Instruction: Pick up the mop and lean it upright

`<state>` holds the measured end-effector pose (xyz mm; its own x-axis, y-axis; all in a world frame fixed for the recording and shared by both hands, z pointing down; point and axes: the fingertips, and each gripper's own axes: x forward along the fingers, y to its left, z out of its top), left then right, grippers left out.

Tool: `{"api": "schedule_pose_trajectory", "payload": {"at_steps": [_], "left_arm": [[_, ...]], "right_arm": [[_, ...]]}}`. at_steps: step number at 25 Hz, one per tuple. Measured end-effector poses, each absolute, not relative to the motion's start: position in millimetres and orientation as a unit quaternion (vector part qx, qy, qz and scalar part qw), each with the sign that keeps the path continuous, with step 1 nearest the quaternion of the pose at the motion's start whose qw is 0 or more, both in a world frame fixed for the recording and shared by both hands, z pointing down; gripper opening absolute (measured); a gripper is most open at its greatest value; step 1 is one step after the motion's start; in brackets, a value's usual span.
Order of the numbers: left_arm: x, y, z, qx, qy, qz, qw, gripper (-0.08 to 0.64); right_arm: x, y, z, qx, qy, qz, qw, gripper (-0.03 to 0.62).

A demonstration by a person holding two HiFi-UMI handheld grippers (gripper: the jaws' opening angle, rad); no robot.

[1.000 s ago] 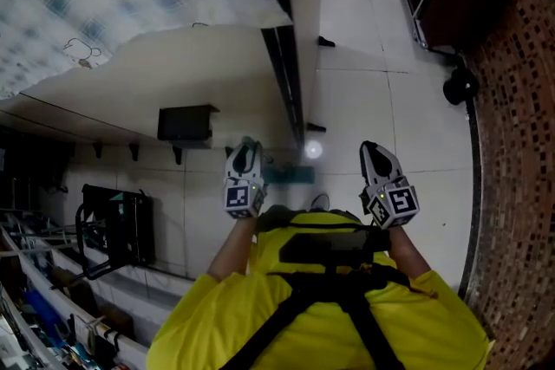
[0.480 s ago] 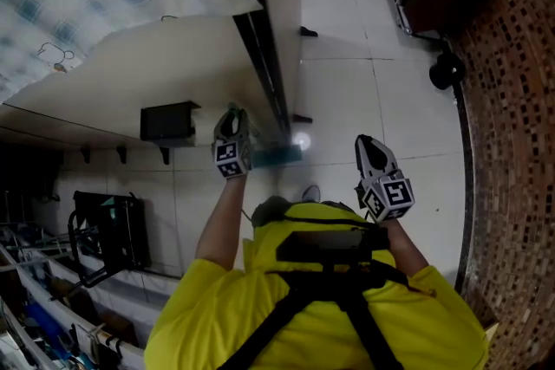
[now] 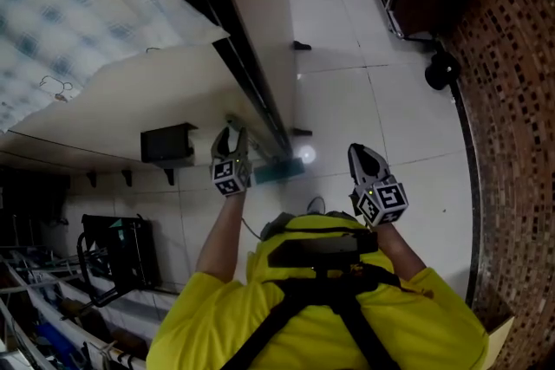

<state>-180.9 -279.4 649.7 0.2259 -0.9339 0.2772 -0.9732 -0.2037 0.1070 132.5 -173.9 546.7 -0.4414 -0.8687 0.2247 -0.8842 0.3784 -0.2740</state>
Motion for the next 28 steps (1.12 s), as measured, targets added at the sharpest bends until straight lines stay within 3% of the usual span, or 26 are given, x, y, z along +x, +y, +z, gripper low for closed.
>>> {"api": "schedule_pose_trajectory", "payload": {"at_steps": [4,7,11,28], "left_arm": [[-182.3,-235.8,590.3,0.767,-0.632,0.038,0.102,0.2],[-177.2,-190.4,521.9,0.774,-0.628,-0.001,0.077,0.072],[-179.3,-146.7,462.8,0.775,-0.626,-0.039,0.073,0.023],[-178.9,-143.8,463.5,0.779,-0.623,0.02,0.065,0.023]], "right_arm": [[130.3,-177.8,540.4,0.525,-0.833,0.173,0.021,0.008],[127.4,-179.9,528.3,0.524,-0.837,0.159,0.016,0.008],[116.7,-177.1,502.8,0.508,-0.849,0.142,-0.007,0.006],[105.0,-171.3,485.0,0.487,-0.865,0.119,-0.016,0.005]]}}
